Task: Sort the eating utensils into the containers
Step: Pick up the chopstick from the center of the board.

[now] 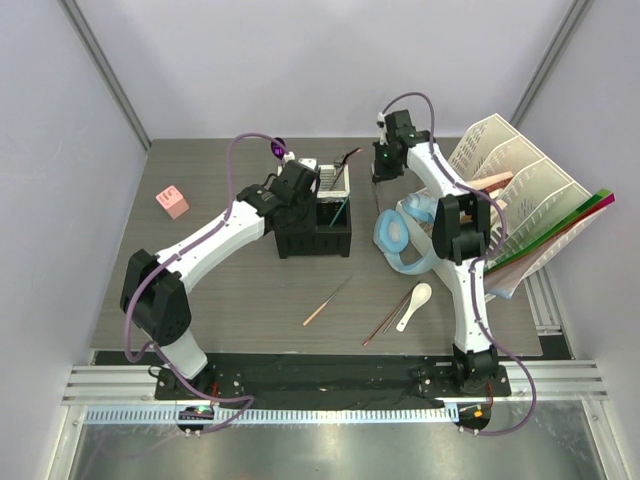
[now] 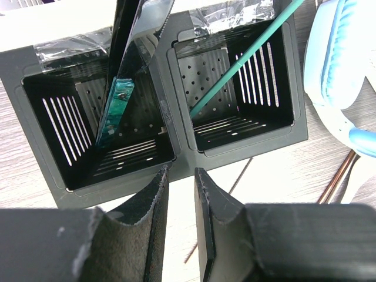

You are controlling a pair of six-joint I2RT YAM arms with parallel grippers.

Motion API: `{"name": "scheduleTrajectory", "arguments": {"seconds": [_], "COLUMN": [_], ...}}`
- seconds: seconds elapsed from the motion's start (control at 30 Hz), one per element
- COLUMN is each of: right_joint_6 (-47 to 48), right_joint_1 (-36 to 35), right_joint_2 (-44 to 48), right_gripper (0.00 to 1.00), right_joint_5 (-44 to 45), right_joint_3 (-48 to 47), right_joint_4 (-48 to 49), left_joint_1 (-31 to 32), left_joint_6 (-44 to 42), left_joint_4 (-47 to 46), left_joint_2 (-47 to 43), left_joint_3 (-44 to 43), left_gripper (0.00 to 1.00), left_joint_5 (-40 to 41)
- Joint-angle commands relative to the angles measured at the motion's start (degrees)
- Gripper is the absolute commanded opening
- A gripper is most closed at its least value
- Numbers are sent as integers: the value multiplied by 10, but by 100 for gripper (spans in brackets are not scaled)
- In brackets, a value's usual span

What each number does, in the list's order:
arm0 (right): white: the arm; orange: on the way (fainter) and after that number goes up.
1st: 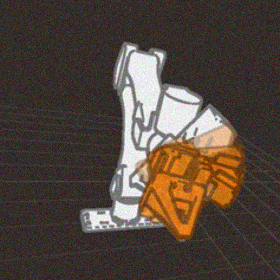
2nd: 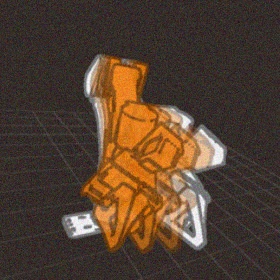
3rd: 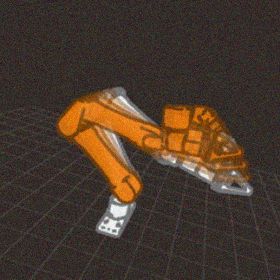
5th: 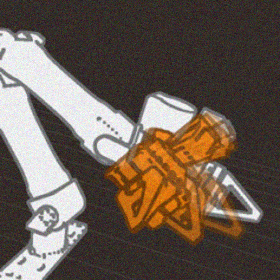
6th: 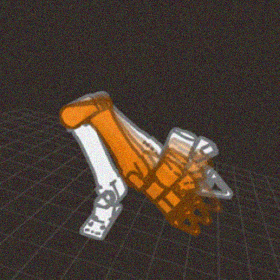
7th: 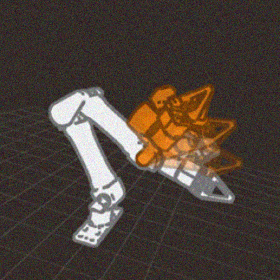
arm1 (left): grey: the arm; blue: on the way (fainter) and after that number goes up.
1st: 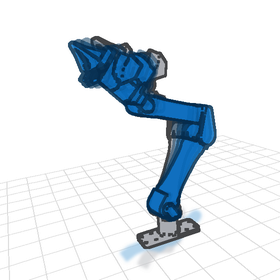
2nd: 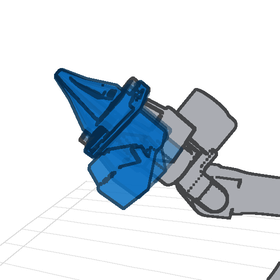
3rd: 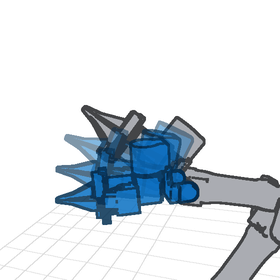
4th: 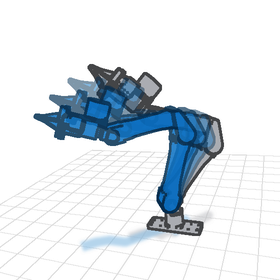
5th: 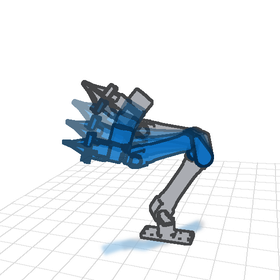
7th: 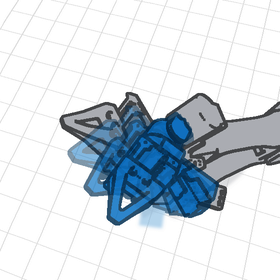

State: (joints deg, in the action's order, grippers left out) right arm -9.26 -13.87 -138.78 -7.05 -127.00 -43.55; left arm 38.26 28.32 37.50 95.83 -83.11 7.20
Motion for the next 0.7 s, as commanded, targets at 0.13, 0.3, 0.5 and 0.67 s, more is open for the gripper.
{"name": "scheduleTrajectory", "arguments": {"seconds": [0.13, 0.3, 0.5, 0.67], "right_joint_6": [-23, -34, -55, -79], "right_joint_1": [-3, -3, -4, -14], "right_joint_2": [104, 152, 214, 302], "right_gripper": [1, 1, 1, 1], "right_joint_5": [26, 30, 22, -16], "right_joint_3": [-28, 9, 60, 148], "right_joint_4": [29, 61, 80, 136], "left_joint_1": [3, 3, 3, 3], "left_joint_6": [-5, -10, -18, -20], "left_joint_4": [-8, -9, -10, -18], "left_joint_2": [-20, -22, -28, -37], "left_joint_3": [-6, -6, -3, 10], "left_gripper": [24, 24, 24, 24], "left_joint_5": [11, 10, 10, 14]}}
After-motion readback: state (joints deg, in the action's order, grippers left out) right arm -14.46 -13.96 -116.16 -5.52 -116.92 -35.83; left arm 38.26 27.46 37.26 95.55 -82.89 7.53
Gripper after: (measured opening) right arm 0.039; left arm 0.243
